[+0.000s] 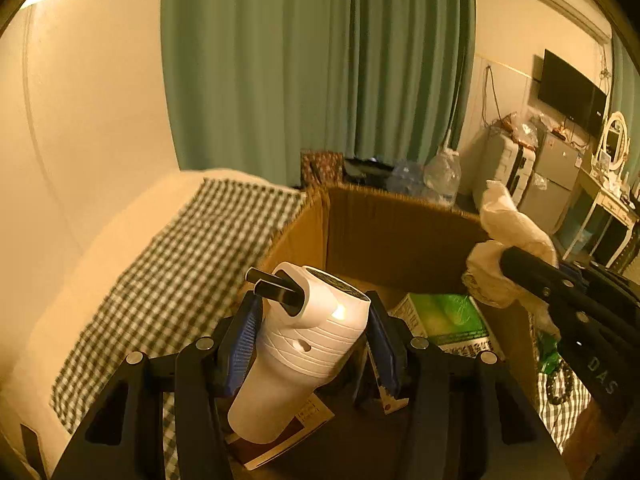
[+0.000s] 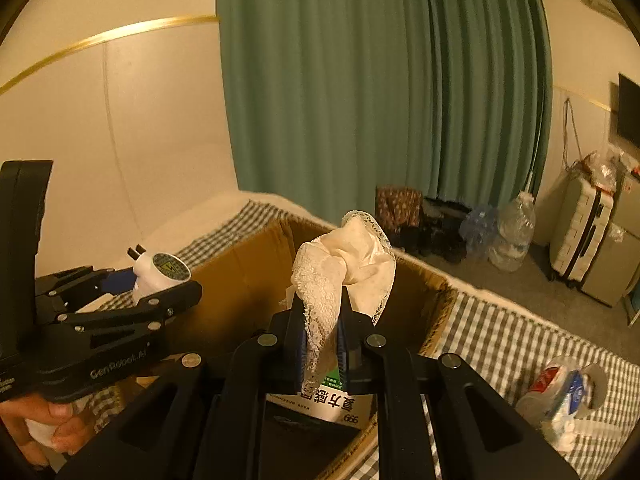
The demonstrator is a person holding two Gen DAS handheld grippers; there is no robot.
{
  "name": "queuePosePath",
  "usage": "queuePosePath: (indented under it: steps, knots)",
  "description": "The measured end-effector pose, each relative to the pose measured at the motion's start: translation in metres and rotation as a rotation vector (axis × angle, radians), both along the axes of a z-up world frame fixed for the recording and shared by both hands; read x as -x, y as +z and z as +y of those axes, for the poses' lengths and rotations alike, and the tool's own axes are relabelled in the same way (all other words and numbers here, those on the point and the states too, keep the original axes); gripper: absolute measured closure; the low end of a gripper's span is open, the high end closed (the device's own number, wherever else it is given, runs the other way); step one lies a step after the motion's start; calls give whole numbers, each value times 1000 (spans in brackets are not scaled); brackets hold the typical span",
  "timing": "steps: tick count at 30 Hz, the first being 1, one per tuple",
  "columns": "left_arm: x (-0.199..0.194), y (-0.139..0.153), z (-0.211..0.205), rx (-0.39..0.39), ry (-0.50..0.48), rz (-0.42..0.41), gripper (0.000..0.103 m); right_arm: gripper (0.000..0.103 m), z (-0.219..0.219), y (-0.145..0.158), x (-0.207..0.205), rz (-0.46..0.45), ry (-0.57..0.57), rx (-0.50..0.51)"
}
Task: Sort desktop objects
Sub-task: 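Lower the bottle and cloth into the box and open both tools, then withdraw both tools from the box back toward the remaining items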
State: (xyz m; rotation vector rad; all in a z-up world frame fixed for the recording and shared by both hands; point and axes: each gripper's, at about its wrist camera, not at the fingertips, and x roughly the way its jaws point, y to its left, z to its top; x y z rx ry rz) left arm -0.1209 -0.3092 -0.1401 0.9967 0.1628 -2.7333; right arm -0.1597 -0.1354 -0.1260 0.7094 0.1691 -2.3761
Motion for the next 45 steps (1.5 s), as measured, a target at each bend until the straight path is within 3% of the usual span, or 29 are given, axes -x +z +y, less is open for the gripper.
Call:
queuePosePath:
  steps: [10,21,24,26,28,33,35,45]
  knots:
    - [12,-14,0,6,-17,-73,50,91,-27,-27,21,-95,17,-57]
    - [19,-22,4,16,-27,-116,49,90,-33,-29,42,-160,15,-121]
    - [18,-20,2,6,-21,-112,48,80,-34,-30,41,-137,-2,-123]
    - [17,-18,0,-1,-18,-108,45,60,-32,-29,39,-119,-9,-114]
    - [16,-15,-1,-3,-17,-100,43,50,-31,-26,36,-100,-13,-108]
    - [14,-8,-2,-7,-20,-74,33,48,-27,-16,30,-56,-24,-111]
    - [12,-4,-2,-16,-22,-60,32,43,-25,-12,28,-45,-34,-108]
    - [6,20,6,-3,-15,11,20,36,4,13,20,19,-109,-34]
